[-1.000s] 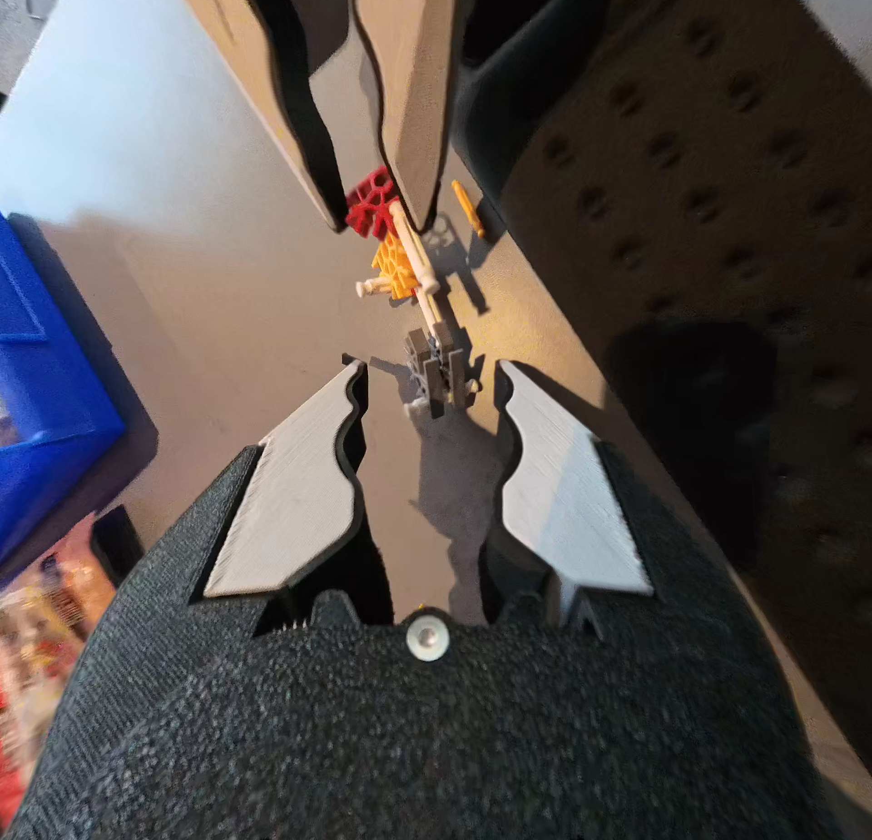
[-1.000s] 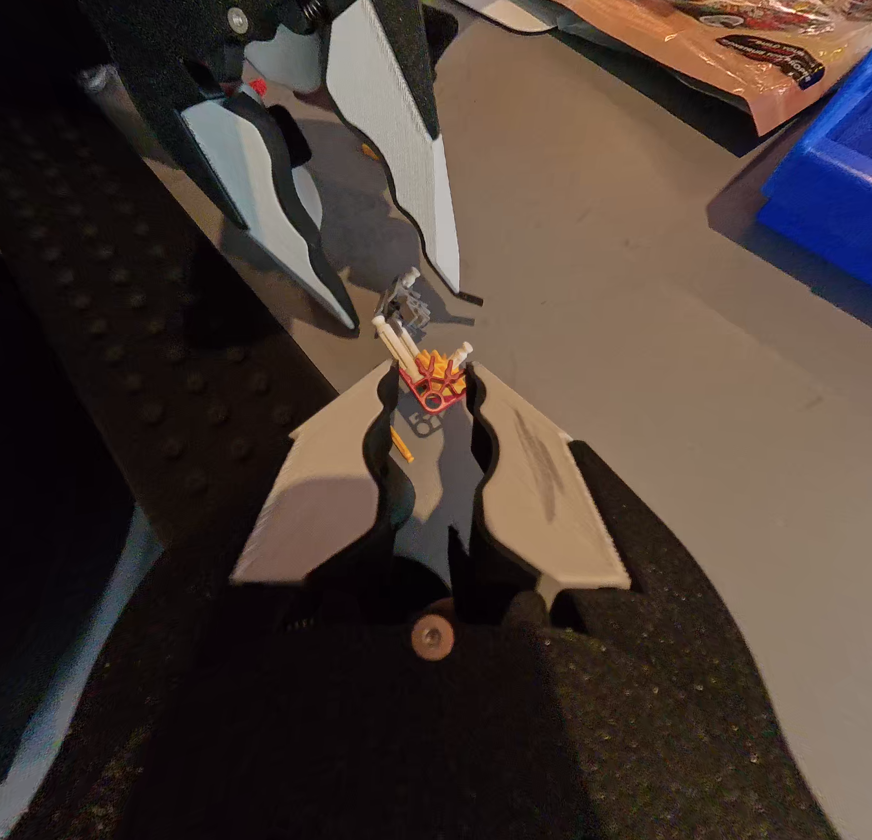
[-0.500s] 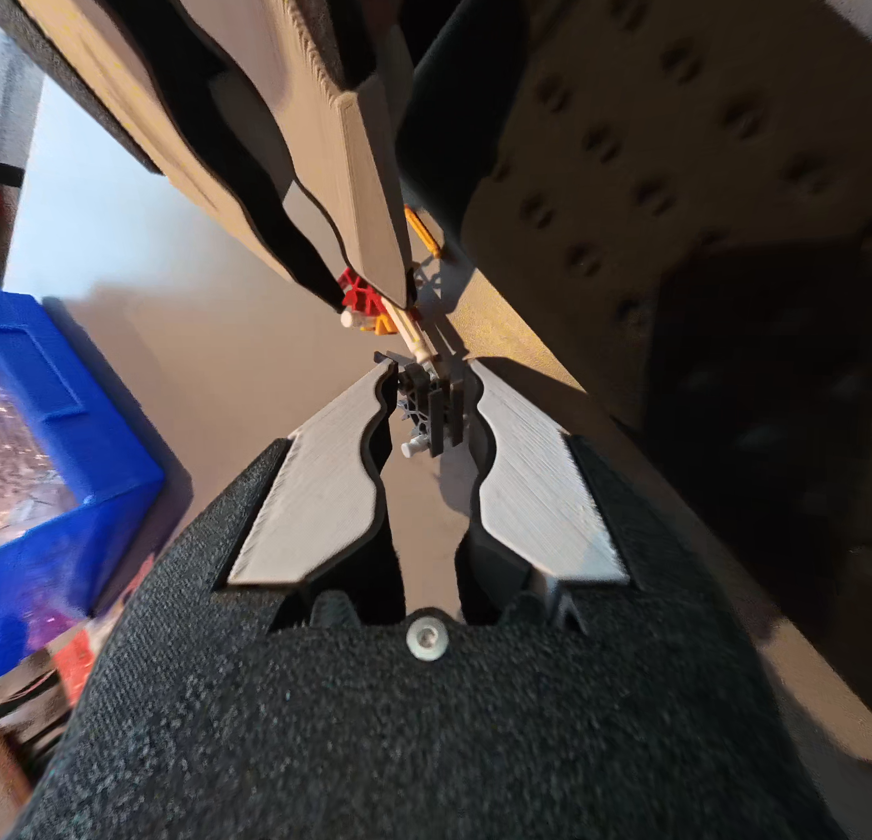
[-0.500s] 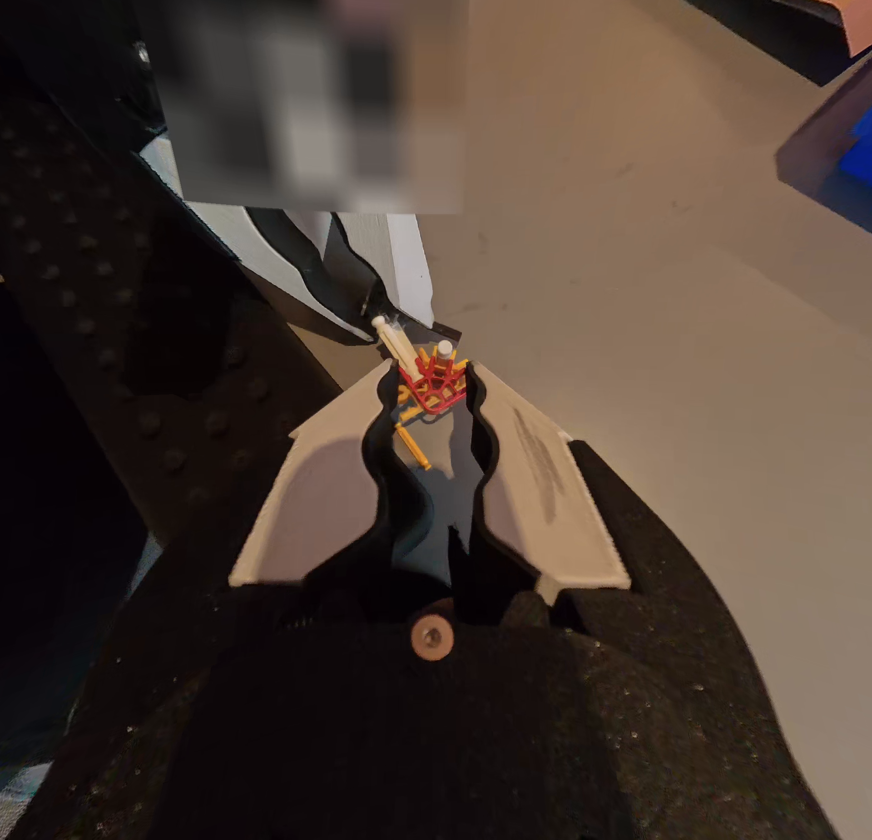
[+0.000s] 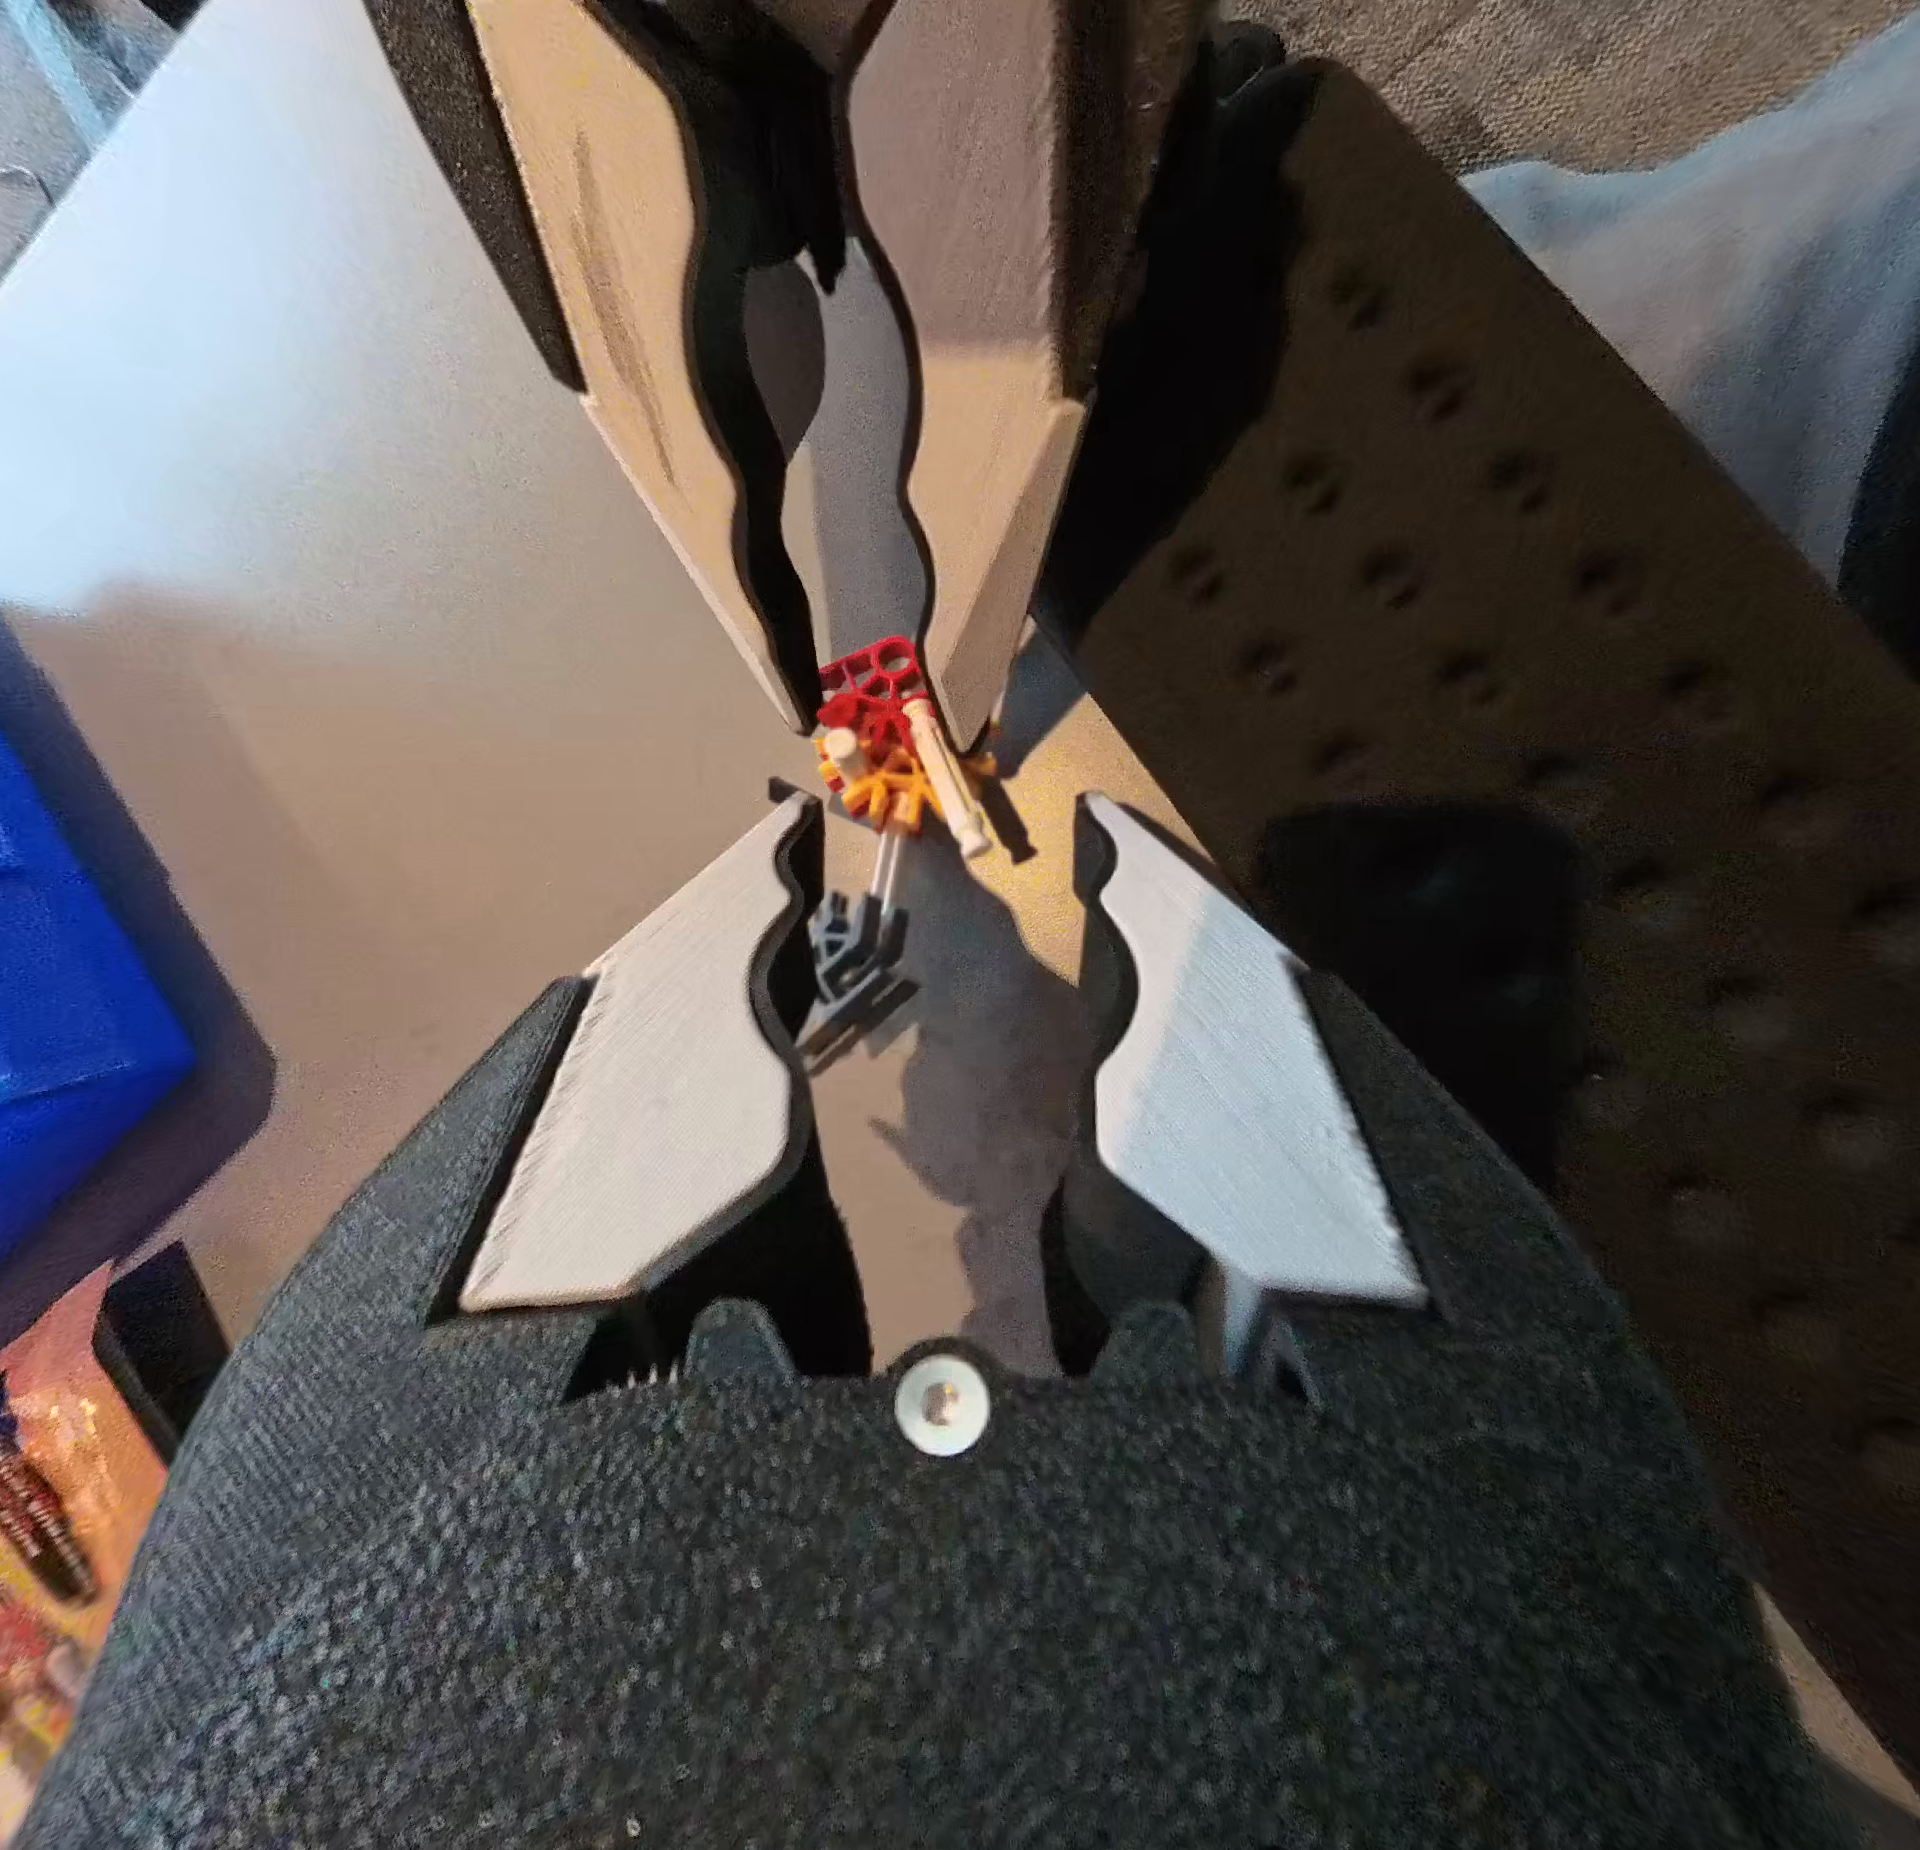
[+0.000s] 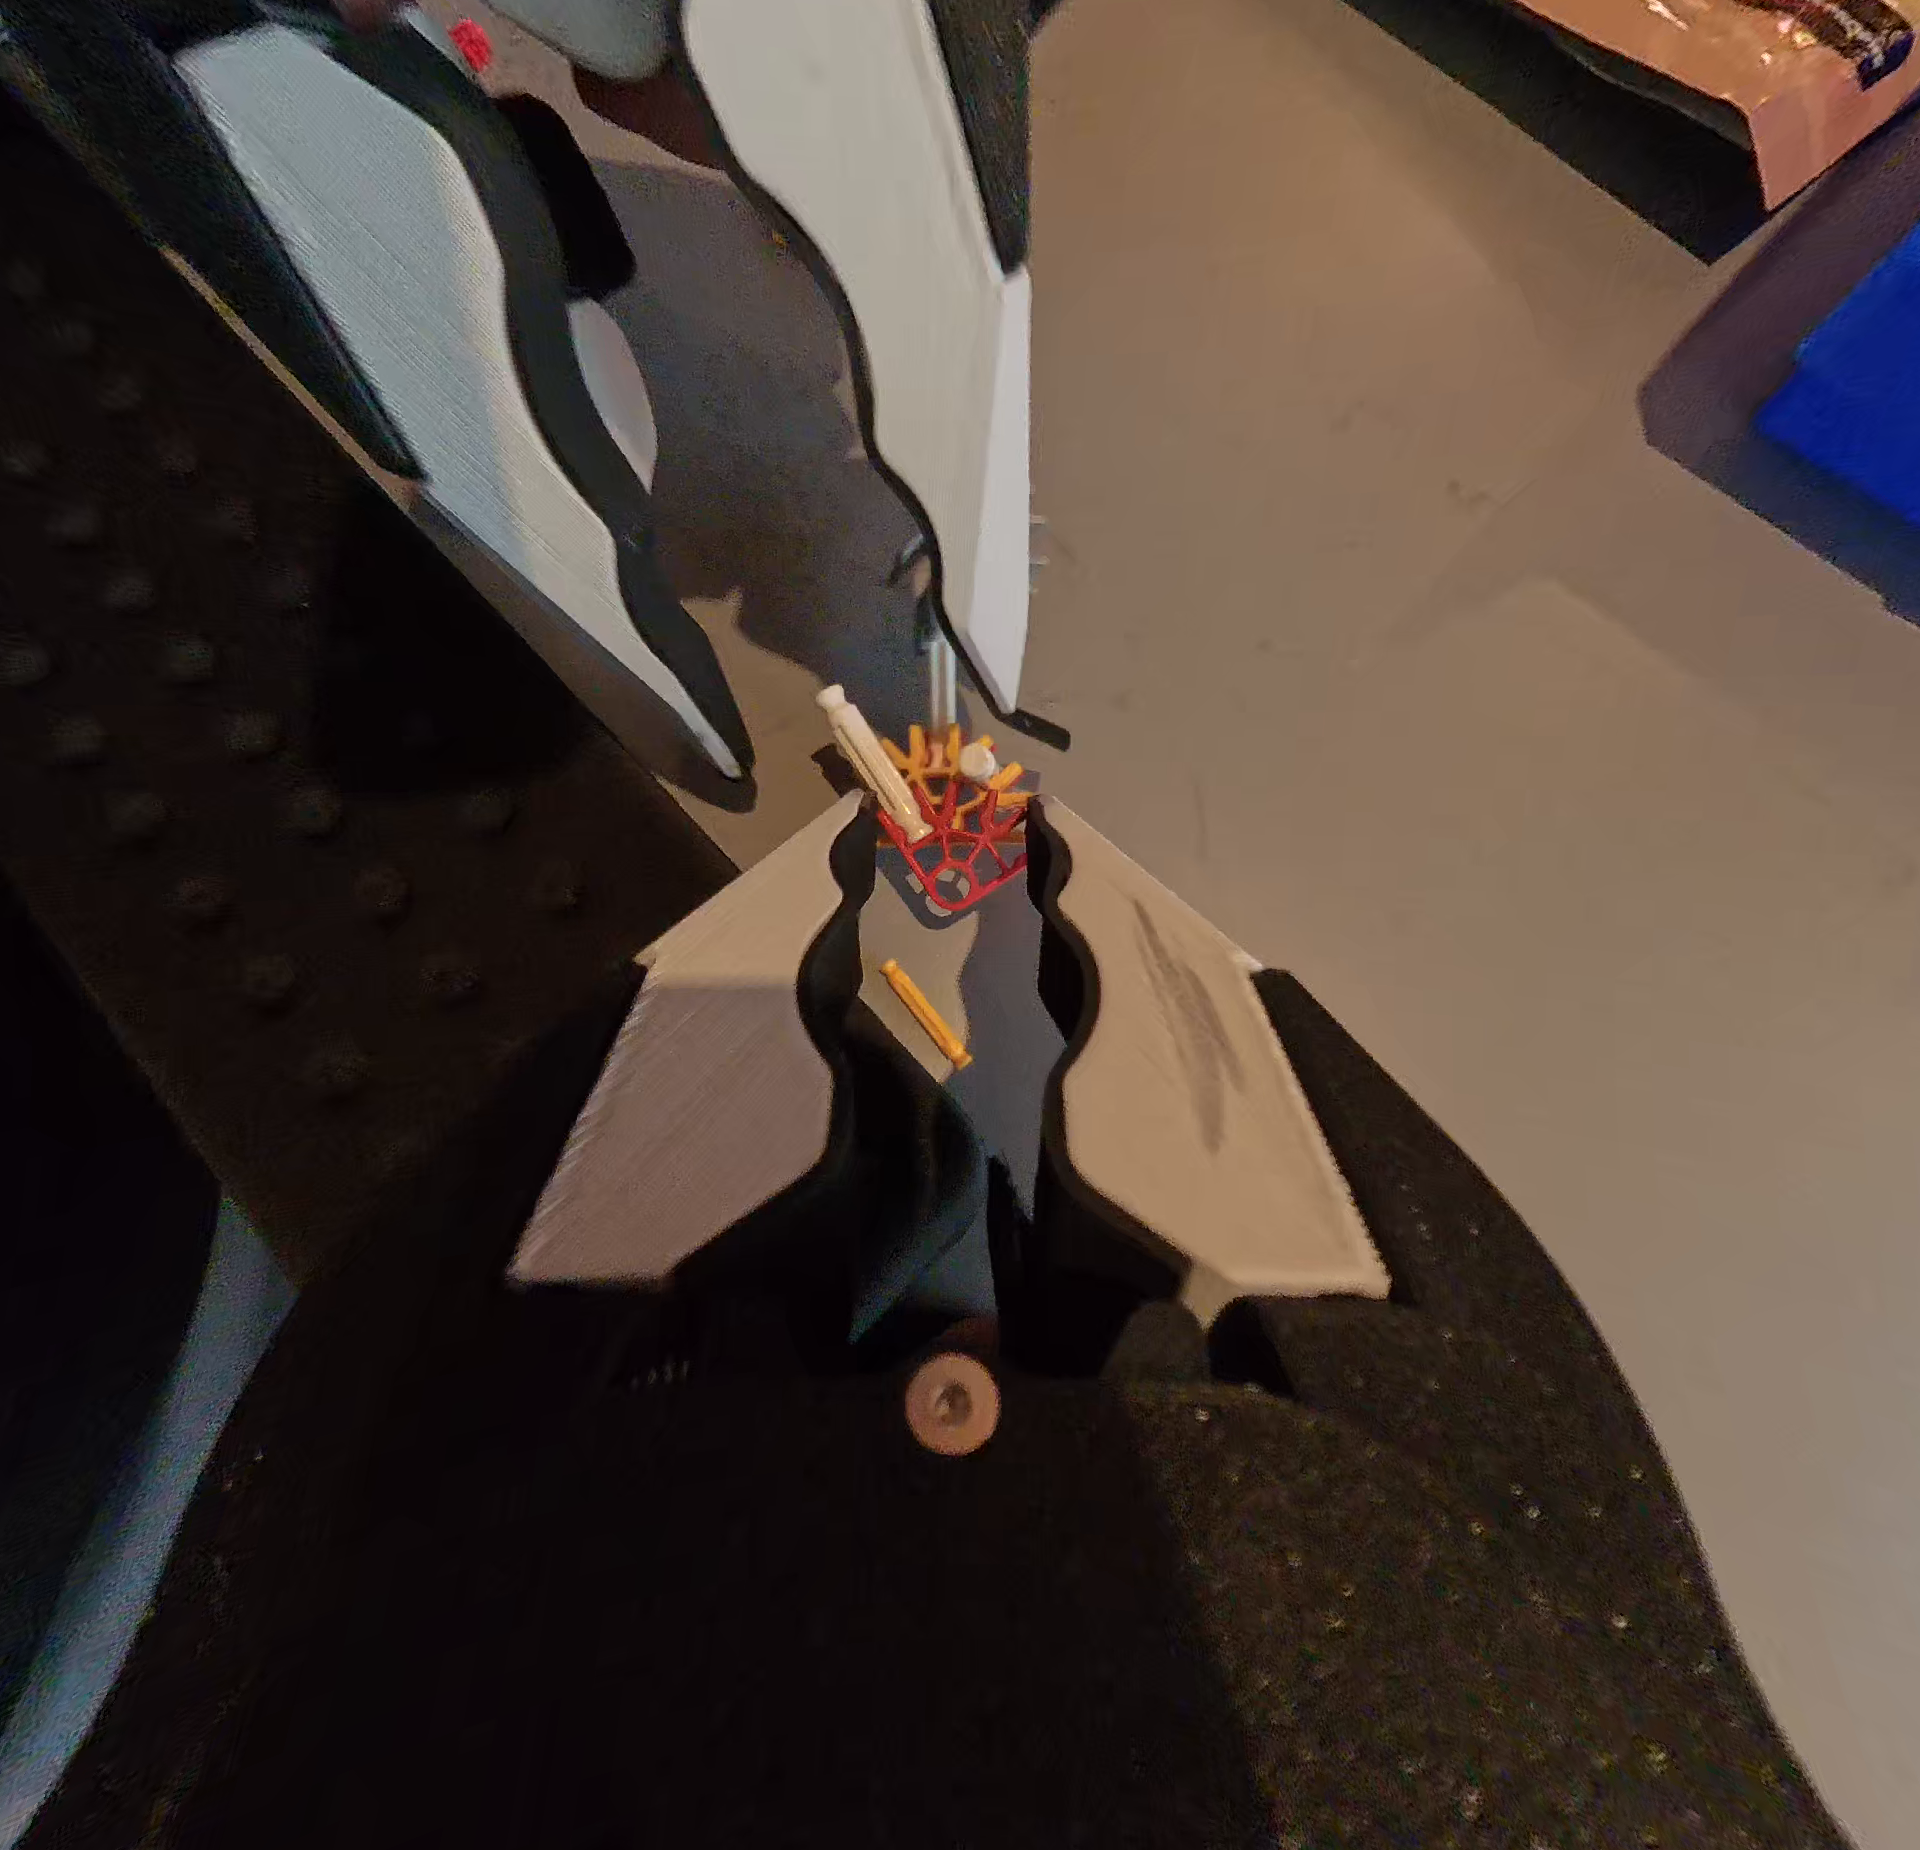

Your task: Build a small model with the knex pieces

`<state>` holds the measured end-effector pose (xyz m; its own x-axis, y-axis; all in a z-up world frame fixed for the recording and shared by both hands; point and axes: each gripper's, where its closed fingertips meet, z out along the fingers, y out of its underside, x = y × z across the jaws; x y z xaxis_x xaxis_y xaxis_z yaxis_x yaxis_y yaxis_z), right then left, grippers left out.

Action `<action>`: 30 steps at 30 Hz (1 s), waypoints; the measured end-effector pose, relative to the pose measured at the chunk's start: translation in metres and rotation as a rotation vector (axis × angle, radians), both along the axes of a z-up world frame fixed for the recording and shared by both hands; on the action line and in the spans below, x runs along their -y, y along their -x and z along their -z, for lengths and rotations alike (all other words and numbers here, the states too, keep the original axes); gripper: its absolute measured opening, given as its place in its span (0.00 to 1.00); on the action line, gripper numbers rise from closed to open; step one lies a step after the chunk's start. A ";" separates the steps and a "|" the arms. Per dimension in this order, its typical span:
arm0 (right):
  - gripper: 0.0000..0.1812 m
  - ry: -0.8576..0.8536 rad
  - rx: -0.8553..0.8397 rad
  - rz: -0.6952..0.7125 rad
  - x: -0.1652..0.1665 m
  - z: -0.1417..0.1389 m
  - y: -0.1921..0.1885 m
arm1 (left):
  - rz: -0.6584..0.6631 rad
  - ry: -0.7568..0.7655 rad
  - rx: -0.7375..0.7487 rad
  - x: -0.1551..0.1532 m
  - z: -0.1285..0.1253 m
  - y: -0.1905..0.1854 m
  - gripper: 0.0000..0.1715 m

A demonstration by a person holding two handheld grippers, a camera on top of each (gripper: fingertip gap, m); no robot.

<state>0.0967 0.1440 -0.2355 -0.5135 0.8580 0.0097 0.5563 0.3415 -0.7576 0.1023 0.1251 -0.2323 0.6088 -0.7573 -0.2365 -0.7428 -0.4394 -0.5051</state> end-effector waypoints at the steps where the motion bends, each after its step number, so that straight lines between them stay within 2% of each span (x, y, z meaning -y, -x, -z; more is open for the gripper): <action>1: 0.15 -0.005 -0.001 -0.004 0.001 0.000 0.000 | -0.009 0.018 0.002 0.000 0.004 0.000 0.26; 4: 0.15 -0.001 -0.008 0.001 0.002 -0.001 0.004 | -0.059 0.034 -0.005 -0.003 0.008 0.009 0.26; 6: 0.15 -0.008 -0.022 0.013 0.001 -0.003 0.008 | -0.061 0.059 0.053 0.000 0.006 0.007 0.23; 13: 0.15 -0.061 -0.018 0.019 0.008 -0.002 0.019 | -0.124 0.114 0.139 -0.002 0.020 0.013 0.24; 16: 0.15 -0.063 -0.021 0.032 0.009 -0.002 0.023 | -0.155 0.095 0.161 -0.006 0.019 0.016 0.20; 24: 0.15 -0.054 -0.044 0.054 0.007 -0.004 0.028 | -0.156 0.077 0.164 -0.008 0.019 0.021 0.16; 30: 0.15 0.003 -0.038 0.005 0.008 -0.007 0.024 | -0.128 0.076 0.187 -0.007 0.017 0.019 0.16</action>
